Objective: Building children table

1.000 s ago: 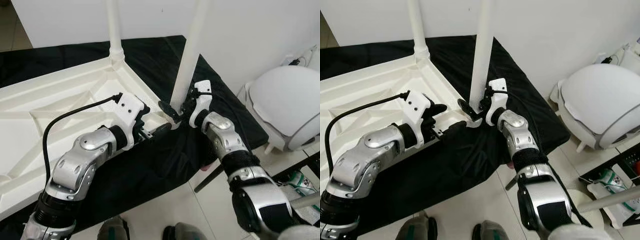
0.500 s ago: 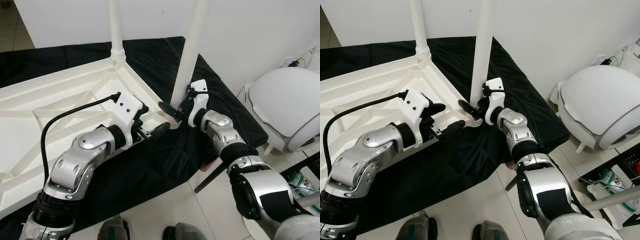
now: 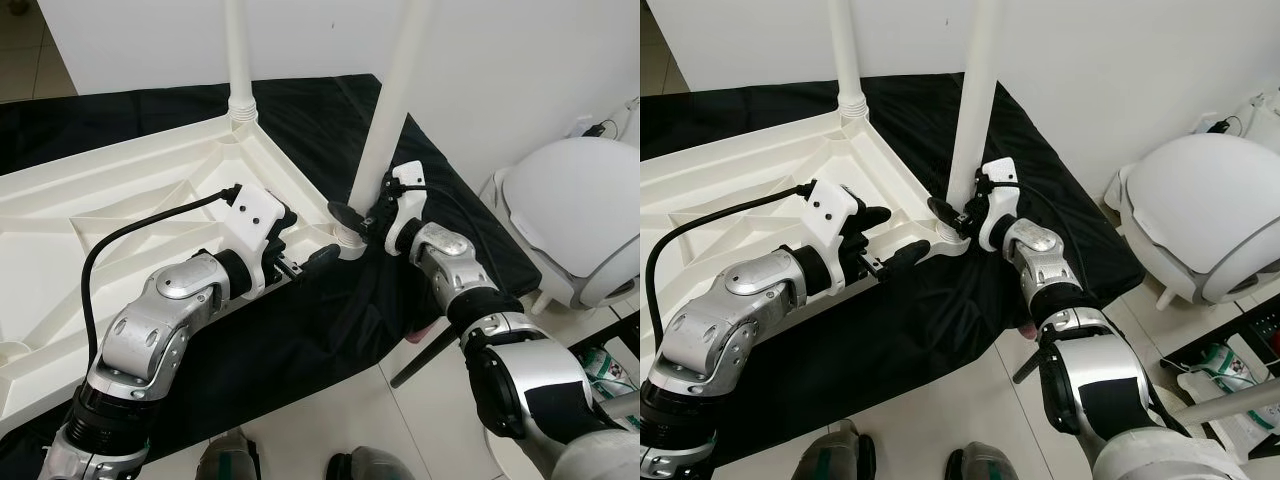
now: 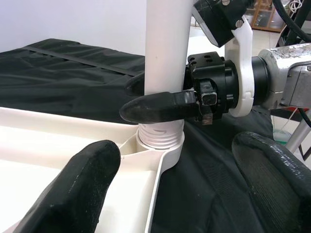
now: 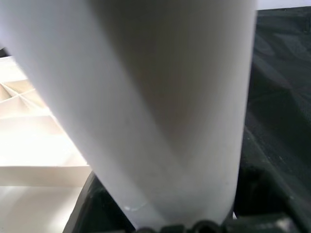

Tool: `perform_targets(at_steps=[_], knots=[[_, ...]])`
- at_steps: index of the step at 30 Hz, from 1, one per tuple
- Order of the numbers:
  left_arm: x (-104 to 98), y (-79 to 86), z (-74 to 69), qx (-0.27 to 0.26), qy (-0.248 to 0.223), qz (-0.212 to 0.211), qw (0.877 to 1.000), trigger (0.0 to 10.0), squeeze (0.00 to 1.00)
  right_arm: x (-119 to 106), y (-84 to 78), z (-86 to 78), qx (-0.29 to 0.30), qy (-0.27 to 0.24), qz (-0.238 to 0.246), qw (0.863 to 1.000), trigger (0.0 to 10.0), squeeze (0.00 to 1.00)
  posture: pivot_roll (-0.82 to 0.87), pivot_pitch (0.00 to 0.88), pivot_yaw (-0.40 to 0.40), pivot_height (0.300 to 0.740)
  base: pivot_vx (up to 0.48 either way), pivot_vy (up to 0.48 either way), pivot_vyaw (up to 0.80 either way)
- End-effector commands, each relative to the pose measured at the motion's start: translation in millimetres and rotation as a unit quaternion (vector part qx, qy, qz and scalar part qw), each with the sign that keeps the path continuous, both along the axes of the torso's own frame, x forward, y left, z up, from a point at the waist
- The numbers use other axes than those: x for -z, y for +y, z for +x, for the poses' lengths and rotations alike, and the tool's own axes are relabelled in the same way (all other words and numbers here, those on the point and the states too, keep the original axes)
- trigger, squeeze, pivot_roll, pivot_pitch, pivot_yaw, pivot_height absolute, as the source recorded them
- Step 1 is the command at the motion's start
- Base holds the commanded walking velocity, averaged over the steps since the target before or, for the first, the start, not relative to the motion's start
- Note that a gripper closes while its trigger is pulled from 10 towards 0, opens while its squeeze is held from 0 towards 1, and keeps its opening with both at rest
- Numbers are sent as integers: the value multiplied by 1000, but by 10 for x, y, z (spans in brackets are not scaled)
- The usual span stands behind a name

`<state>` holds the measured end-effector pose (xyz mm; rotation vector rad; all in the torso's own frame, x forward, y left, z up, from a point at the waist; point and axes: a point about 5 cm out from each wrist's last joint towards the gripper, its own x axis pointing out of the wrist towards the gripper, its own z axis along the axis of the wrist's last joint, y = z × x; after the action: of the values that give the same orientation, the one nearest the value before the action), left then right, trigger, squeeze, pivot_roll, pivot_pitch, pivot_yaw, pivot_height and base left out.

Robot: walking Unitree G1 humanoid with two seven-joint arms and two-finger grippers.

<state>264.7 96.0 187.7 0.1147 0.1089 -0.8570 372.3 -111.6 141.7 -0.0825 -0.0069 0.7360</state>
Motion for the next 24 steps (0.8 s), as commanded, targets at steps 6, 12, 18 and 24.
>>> perform_targets(at_steps=[6,12,18,24], knots=[[15,-14,-26,1,3,3,1000,10000,0,101,47,-66,83,15,39,996,10000,0,17,13,-56,740,0,0,0],[17,-21,-16,3,4,2,1000,10000,0,137,170,-158,195,27,70,978,10000,0,11,11,-52,740,0,0,0],[23,-28,-16,5,5,2,1000,10000,0,143,274,-217,253,27,85,963,10000,0,8,7,-51,740,0,0,0],[27,-51,-14,10,5,2,1000,10000,0,134,473,-267,270,47,104,956,10000,0,7,0,-53,740,0,0,0]])
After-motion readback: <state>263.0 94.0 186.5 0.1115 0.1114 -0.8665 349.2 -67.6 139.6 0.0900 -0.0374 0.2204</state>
